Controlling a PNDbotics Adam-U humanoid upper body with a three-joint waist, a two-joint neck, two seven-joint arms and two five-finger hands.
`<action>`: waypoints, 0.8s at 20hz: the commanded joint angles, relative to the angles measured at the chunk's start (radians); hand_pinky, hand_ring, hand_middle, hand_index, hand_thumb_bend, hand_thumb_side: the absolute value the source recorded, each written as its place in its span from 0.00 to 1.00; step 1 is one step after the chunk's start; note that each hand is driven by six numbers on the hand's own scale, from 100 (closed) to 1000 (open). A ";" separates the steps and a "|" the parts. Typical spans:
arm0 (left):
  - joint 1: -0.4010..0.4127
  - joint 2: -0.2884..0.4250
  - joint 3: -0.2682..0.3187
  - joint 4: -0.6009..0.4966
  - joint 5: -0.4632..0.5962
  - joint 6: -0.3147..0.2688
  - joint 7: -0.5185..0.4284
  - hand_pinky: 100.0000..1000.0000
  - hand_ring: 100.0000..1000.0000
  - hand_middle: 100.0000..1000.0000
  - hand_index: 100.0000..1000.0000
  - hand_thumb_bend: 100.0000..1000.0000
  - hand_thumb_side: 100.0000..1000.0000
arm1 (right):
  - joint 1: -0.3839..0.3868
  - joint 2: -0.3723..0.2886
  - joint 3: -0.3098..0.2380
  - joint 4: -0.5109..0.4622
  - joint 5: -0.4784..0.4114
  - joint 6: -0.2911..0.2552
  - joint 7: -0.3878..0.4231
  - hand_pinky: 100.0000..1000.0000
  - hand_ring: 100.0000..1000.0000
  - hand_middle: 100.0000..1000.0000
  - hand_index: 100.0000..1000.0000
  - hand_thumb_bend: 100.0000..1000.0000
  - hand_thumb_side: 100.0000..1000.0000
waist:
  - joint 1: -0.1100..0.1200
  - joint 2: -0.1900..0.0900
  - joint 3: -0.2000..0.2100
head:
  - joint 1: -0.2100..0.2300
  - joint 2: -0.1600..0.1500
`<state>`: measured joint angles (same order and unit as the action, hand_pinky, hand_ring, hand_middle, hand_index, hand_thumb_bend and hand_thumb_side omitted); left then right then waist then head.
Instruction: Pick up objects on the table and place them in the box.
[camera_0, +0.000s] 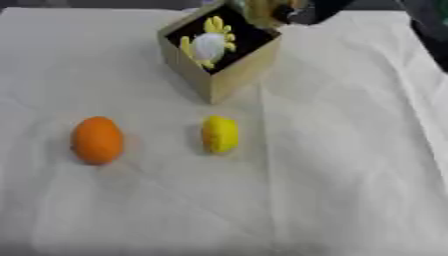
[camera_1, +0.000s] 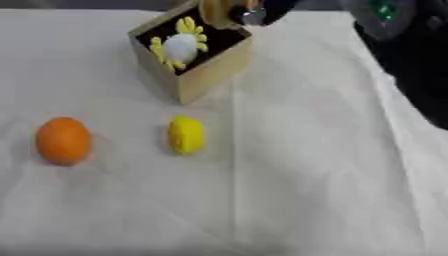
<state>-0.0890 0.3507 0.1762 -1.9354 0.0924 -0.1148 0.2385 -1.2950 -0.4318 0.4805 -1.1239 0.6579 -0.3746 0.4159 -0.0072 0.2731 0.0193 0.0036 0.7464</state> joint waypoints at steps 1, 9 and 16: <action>-0.013 0.011 0.000 -0.019 0.007 -0.004 -0.005 0.86 0.74 0.68 0.85 0.01 0.85 | -0.058 0.095 -0.071 0.174 0.130 -0.031 -0.051 0.83 0.74 0.50 0.58 0.26 0.00 | 0.007 -0.016 0.008 | -0.015 -0.005; -0.021 0.009 -0.004 -0.018 0.011 -0.005 -0.009 0.86 0.74 0.68 0.85 0.01 0.85 | -0.097 0.241 -0.210 0.486 0.450 -0.095 -0.209 0.84 0.77 0.54 0.62 0.29 0.00 | 0.013 -0.006 0.034 | -0.037 -0.012; -0.023 0.008 -0.005 -0.016 0.011 -0.004 -0.011 0.86 0.74 0.68 0.85 0.01 0.85 | -0.091 0.250 -0.249 0.535 0.543 -0.134 -0.262 0.88 0.91 0.81 0.86 0.37 0.05 | 0.013 -0.008 0.034 | -0.032 -0.008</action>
<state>-0.1017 0.3431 0.1698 -1.9356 0.0988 -0.1183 0.2311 -1.3606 -0.1715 0.2432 -0.5813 1.1861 -0.5045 0.1640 -0.0004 0.2851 0.0536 -0.0291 0.7460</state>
